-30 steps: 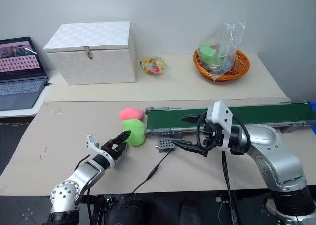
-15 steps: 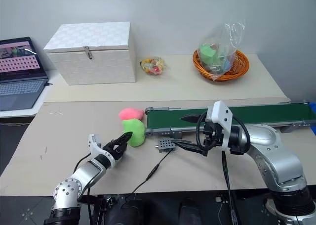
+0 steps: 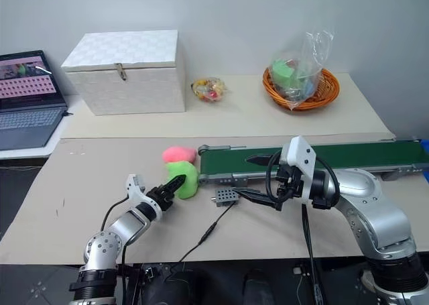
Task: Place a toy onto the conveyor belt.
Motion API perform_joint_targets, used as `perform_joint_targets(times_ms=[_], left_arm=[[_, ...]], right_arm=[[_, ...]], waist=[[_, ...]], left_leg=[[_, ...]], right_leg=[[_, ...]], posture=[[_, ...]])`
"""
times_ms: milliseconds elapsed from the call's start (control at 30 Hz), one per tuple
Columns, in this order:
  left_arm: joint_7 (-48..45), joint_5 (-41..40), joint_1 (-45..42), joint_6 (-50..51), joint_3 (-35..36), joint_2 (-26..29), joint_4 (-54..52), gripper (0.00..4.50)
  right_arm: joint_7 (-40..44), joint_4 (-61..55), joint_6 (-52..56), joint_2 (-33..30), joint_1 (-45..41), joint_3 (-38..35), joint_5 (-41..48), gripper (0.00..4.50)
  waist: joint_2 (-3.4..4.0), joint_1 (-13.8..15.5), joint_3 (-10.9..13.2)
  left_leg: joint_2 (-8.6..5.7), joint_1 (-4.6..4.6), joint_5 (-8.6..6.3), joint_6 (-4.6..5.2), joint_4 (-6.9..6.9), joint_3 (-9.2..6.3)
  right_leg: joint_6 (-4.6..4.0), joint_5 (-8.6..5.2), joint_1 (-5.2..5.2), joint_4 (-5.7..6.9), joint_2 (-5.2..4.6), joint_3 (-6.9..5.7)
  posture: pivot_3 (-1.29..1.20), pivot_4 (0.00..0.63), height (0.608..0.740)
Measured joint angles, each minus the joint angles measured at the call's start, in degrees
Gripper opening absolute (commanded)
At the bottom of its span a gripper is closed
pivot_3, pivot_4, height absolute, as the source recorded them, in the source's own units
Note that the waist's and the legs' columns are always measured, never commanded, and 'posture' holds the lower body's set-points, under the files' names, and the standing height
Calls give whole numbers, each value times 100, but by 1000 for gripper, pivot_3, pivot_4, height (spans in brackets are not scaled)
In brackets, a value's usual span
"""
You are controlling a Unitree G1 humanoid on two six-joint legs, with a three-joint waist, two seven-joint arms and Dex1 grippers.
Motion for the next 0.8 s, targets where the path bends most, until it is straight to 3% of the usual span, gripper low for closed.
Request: perform_joint_targets(times_ms=[167, 467, 600, 800], left_arm=[[-36, 67, 17, 25, 28, -84, -9, 1430], [-277, 746, 163, -130, -137, -38, -385, 1430], [119, 1799, 514, -785, -347, -67, -1607, 1430], [93, 3569, 742, -1262, -1004, 1012, -2675, 1430]], right_arm=[[-4, 18, 0, 0, 0, 0, -3, 4500], [0, 79, -5, 54, -8, 31, -44, 4500], [14, 98, -9, 60, -36, 50, -52, 4500], [87, 197, -66, 95, -68, 73, -104, 4500]], waist=[[-1, -1, 1], [-3, -16, 3], [-11, -41, 8], [-9, -45, 9]], left_leg=[[0, -7, -1, 1, -1, 0], [0, -9, -1, 1, -1, 1], [3, -15, -1, 0, -1, 0], [2, -13, 0, 0, -2, 6]], right_leg=[[0, 0, -7, -2, 0, 0], [0, 0, -8, -3, 0, 0], [-1, 1, -13, -5, 0, 1], [0, 0, -7, -3, 2, -3]], posture=[[0, 150, 740], [0, 150, 740], [0, 150, 740], [0, 150, 740]])
